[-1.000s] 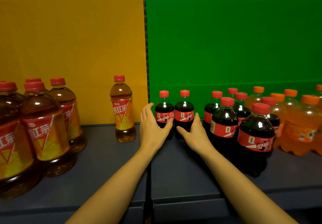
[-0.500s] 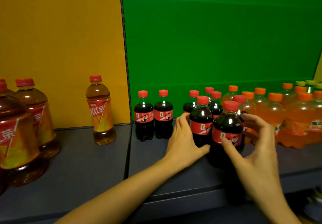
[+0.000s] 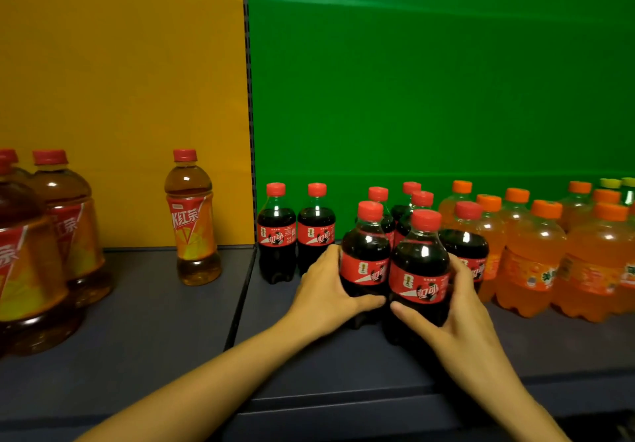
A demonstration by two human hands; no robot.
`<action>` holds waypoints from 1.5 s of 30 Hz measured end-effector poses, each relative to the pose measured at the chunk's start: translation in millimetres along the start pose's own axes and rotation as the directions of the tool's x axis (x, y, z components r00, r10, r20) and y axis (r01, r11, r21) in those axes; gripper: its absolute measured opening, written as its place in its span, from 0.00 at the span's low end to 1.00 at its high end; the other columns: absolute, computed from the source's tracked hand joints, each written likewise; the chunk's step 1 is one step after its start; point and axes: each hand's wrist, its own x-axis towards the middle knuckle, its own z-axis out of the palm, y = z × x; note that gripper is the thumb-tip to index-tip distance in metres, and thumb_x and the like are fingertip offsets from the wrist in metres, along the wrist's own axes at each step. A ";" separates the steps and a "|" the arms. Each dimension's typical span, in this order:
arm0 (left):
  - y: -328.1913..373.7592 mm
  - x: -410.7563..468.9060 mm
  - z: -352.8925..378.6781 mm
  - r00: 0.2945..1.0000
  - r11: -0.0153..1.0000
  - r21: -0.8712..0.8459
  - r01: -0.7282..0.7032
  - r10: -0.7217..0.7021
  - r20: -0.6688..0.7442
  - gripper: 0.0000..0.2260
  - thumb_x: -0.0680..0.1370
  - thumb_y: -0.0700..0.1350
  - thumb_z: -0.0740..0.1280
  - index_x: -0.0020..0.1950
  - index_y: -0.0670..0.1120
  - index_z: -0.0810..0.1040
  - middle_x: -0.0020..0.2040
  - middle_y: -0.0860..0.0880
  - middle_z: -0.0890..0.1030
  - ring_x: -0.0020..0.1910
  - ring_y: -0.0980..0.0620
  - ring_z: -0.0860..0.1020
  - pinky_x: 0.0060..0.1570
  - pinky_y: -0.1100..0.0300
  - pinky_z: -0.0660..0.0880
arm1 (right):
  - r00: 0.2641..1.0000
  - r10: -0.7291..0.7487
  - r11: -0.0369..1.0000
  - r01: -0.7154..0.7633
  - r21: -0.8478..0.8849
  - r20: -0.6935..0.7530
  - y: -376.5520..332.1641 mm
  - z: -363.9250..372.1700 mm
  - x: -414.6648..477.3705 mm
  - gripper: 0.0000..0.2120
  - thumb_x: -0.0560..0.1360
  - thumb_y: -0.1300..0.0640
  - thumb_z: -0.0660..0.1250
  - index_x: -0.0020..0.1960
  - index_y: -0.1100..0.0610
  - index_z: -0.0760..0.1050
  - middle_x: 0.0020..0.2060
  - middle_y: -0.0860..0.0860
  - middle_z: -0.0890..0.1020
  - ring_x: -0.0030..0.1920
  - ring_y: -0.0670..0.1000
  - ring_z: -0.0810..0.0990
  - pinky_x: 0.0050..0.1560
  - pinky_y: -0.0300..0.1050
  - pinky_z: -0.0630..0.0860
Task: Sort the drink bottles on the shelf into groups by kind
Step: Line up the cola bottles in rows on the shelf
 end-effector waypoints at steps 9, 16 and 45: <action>-24.8 -21.6 -67.3 0.996 0.997 -0.008 0.078 -0.078 -0.036 0.35 0.63 0.46 0.79 0.65 0.52 0.67 0.58 0.58 0.77 0.57 0.61 0.76 0.59 0.61 0.73 | 0.987 -0.081 0.995 0.073 0.061 0.140 -19.5 51.4 39.9 0.40 0.66 0.48 0.74 0.70 0.52 0.57 0.64 0.46 0.69 0.65 0.44 0.68 0.62 0.38 0.65; -40.5 -20.0 -88.3 0.987 0.983 -0.098 0.155 -0.158 -0.029 0.32 0.62 0.43 0.78 0.61 0.52 0.66 0.58 0.57 0.76 0.56 0.61 0.77 0.57 0.64 0.75 | 0.978 -0.046 0.998 0.052 -0.026 0.202 -19.8 90.8 55.5 0.39 0.67 0.46 0.73 0.69 0.55 0.57 0.64 0.50 0.66 0.64 0.50 0.69 0.58 0.40 0.66; 88.2 72.4 -61.2 0.915 0.665 0.638 -0.387 0.364 0.175 0.27 0.70 0.57 0.70 0.63 0.46 0.68 0.61 0.50 0.74 0.58 0.51 0.73 0.57 0.52 0.72 | 0.945 -0.136 0.878 0.254 -0.406 0.296 -57.5 -73.2 170.7 0.19 0.71 0.50 0.69 0.59 0.57 0.74 0.55 0.53 0.80 0.55 0.52 0.79 0.59 0.45 0.72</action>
